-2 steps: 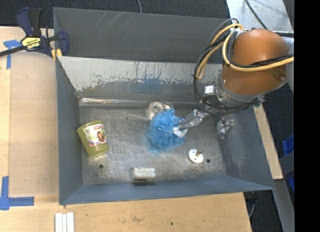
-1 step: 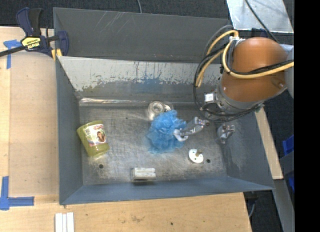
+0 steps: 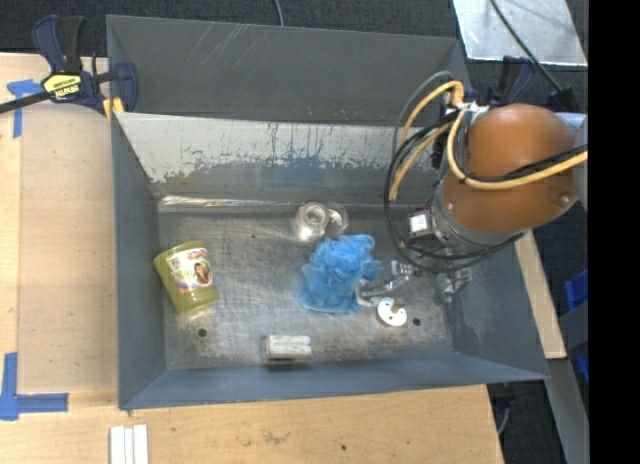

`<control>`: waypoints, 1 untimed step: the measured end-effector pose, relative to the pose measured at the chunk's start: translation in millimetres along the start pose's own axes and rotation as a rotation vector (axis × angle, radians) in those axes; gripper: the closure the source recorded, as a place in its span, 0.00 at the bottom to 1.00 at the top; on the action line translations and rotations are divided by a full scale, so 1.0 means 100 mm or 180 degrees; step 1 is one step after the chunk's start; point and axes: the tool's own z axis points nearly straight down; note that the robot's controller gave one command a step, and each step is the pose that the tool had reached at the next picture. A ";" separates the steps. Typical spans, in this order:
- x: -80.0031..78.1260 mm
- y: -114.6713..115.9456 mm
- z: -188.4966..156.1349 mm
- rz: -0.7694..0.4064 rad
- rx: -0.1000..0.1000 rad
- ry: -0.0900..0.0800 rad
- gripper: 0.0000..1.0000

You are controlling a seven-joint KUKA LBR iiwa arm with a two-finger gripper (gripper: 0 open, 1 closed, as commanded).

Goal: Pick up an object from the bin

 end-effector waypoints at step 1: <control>-0.48 0.04 -0.10 -0.0120 -0.0024 0.0008 0.00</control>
Offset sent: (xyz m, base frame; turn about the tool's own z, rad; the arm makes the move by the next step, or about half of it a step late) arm -0.0419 0.0067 -0.0229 -0.0751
